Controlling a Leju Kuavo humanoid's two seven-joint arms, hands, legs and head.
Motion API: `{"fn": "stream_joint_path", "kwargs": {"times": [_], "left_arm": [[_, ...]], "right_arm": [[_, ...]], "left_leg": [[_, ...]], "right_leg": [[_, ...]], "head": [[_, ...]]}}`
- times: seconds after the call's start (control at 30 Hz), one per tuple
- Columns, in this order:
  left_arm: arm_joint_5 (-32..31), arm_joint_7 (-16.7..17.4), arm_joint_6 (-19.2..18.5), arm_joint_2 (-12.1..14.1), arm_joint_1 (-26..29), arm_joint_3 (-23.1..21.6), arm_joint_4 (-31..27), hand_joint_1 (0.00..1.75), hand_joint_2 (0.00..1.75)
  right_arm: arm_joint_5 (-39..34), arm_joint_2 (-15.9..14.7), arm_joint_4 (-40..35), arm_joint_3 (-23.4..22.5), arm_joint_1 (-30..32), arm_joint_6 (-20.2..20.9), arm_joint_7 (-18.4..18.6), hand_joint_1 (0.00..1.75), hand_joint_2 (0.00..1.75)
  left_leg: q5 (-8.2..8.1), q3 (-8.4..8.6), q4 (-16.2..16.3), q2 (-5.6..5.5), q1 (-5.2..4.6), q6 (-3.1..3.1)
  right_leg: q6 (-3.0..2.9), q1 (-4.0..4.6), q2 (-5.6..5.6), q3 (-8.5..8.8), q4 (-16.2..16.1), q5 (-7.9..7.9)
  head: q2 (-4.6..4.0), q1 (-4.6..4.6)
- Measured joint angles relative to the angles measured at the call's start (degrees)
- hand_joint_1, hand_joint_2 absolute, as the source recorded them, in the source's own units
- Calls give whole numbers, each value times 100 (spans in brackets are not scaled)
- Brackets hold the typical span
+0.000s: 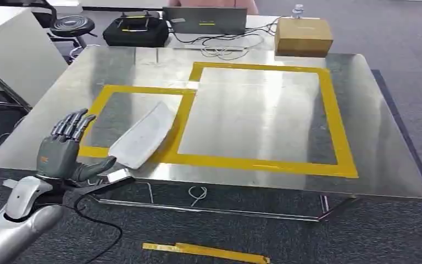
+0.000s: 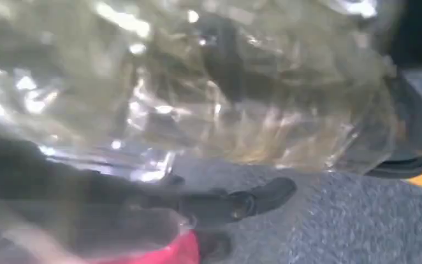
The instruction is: Take the parts from the cabinet and place them on the table.
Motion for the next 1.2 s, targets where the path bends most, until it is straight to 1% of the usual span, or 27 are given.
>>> {"fn": "stream_joint_path", "kwargs": {"times": [0.1, 0.13, 0.17, 0.23, 0.3, 0.33, 0.37, 0.43, 0.47, 0.5, 0.53, 0.6, 0.63, 0.67, 0.7, 0.77, 0.8, 0.83, 0.87, 0.9, 0.93, 1.0, 1.03, 1.1, 1.13, 1.17, 1.2], "left_arm": [[0, 2, 0, 13, 2, 2, -9, 0, 0], [0, 9, -2, 13, 3, 2, -9, 0, 0], [-2, 9, 0, 22, 0, 2, -9, 0, 0], [-4, 9, 15, 24, 2, 2, -9, 0, 0], [-2, 9, 13, 22, 15, -2, -9, 0, 0], [0, 9, 11, 22, 19, -2, -9, 0, 0], [6, 9, 11, 22, 18, -2, -9, 0, 0], [7, 9, 2, 22, 4, 0, -9, 0, 0], [7, 9, 0, 33, -7, 9, -15, 0, 0], [7, 9, 0, 24, 0, 7, -15, 0, 0], [7, 9, 0, 33, -9, 9, -13, 0, 0], [7, 9, -11, 37, 16, 7, -11, 0, 0], [7, 9, -17, 33, 11, 2, -11, 0, 0], [7, 9, -35, 33, -8, 2, -9, 0, 0], [7, 9, -35, 28, -9, 2, -9, 0, 0], [7, 9, -37, 18, 30, 0, -7, 0, 0], [7, 9, -37, 15, 31, 0, -2, 0, 0], [7, 9, -39, 7, 36, -4, 4, 0, 0], [7, 9, -44, 0, 45, -7, 4, 0, 0], [7, 9, -53, 0, 46, -7, 6, 0, 0], [7, 9, -50, 0, 46, -4, 6, 0, 0], [7, 9, -44, 2, 39, 4, 4, 0, 0], [5, 9, -44, 4, 31, 4, 4, 0, 0], [-11, 44, -50, 2, 27, 2, 4, 0, 0], [-13, 59, -55, 4, 34, 2, 4, 0, 0], [-13, 70, -57, 7, 43, 0, 4, 0, 0], [-15, 72, -59, 13, 44, 4, 4, 0, 0]], "right_arm": [[-4, 0, -44, 2, 6, -9, 0, 0, 0], [-4, 0, -46, 4, 3, -13, 0, 0, 0], [-13, 0, -59, 7, 3, -16, 0, 0, 0], [-31, 0, -55, 7, 2, 17, 0, 0, 0], [-39, 0, -53, 7, 5, 37, 0, 0, 0], [-42, 0, -48, 7, 5, 37, 0, 0, 0], [-42, 0, -48, 7, 4, 37, 0, 0, 0], [-50, 0, -42, 7, -3, 39, 0, 0, 0], [-57, 11, -42, 9, -6, 39, 0, 0, 0], [-57, 15, -35, 9, -3, 39, 0, 0, 0], [-59, 15, -18, 9, -1, 41, 0, 0, 0], [-63, 15, 6, 18, -2, 41, 0, 0, 0], [-70, 15, 13, 28, -3, 41, 0, 0, 0], [-74, 18, 17, 35, 0, 41, -48, 0, 0], [-79, 17, 17, 39, 1, 54, -74, 0, 0], [-81, 17, 37, 46, 2, 50, -77, 0, 0], [-81, 18, 48, 46, 3, 50, -76, 0, 0], [-81, 18, 55, 48, 3, 48, -77, 0, 0], [-83, 17, 61, 50, 0, 50, -77, 0, 0], [-83, 17, 65, 52, 0, 50, -77, 0, 0], [-83, 17, 70, 55, -3, 48, -77, 0, 0], [-85, 13, 72, 59, -31, 50, -68, 0, 0], [-87, 13, 72, 59, -49, 50, -68, 0, 0], [-94, 13, 72, 59, -32, 39, -96, 0, 0], [-96, 18, 72, 65, -15, 30, -96, 0, 0], [-98, 17, 72, 68, -22, 11, -96, 0, 0], [-109, 17, 72, 68, -23, 8, -96, 0, 0]], "left_leg": [[75, -35, -1, -5, 22, -77], [-22, -58, 34, 4, 38, -100], [-291, -148, 234, 16, 42, -107], [-886, -435, 1101, 15, 39, -118], [-1194, -556, 1706, 15, 35, -93], [-1164, -459, 1675, 15, 23, -63], [-1063, -285, 1465, 15, 8, -24], [-688, 510, 335, 14, -56, 128], [-760, 780, -124, 26, -110, 224], [-699, 778, -131, 61, -125, 186], [-657, 755, -133, 57, -158, 184], [-558, 723, -143, 52, -195, 221], [-418, 668, -249, 69, -116, 261], [-347, 602, -253, 85, -132, 287], [-277, 502, -254, 86, -134, 328], [-142, 317, -249, 89, -145, 332], [-73, 214, -243, 89, -149, 329], [-4, 126, -239, 90, -151, 319], [61, 38, -235, 90, -151, 307], [120, -42, -224, 90, -149, 290], [164, -110, -207, 89, -146, 269], [230, -201, -130, 87, -174, 213], [297, -222, -115, 94, -175, 183], [391, -229, -133, 92, -160, 137], [393, -260, -123, 80, -165, 109], [177, -300, -39, 63, -145, 57], [-168, -359, 208, 60, -131, 22]], "right_leg": [[-118, 21, -14, -90, 108, 53], [-185, 17, -34, -116, 99, 93], [-241, 29, -41, -169, 99, 128], [-318, 71, -61, -292, 100, 213], [-348, 126, -77, -415, 103, 302], [-355, 151, -80, -478, 104, 349], [-357, 175, -80, -533, 103, 394], [-351, 218, -76, -637, 102, 503], [-335, 211, -84, -642, 103, 542], [-294, 234, -84, -653, 91, 577], [-251, 204, -99, -658, 79, 621], [-178, 169, -113, -646, 22, 729], [-149, 168, -106, -684, 27, 725], [-139, 176, -96, -771, 131, 488], [-125, 174, -89, -917, 427, 101], [-92, 172, -90, -1098, 1299, -507], [-77, 176, -90, -1143, 1664, -608], [-72, 175, -90, -1084, 1794, -525], [-68, 175, -91, -912, 1704, -317], [-70, 174, -93, -626, 1400, -83], [-76, 173, -94, -262, 934, 40], [-103, 188, -95, 584, -208, -190], [-165, 186, -90, 619, -325, -254], [-204, 215, -82, 492, -276, -208], [-266, 175, -104, 461, -297, -151], [-325, 167, -123, 410, -296, -102], [-386, 167, -131, 372, -294, -51]], "head": [[0, -22], [0, -27], [0, -35], [0, -53], [0, -50], [0, -51], [0, -50], [0, -48], [0, -42], [0, -35], [0, -51], [0, -53], [-2, -42], [0, -40], [-2, -20], [0, 8], [0, 11], [0, 11], [0, 8], [0, 11], [0, 11], [0, 13], [0, 0], [0, 0], [-2, 13], [0, -1], [-2, -36]]}}
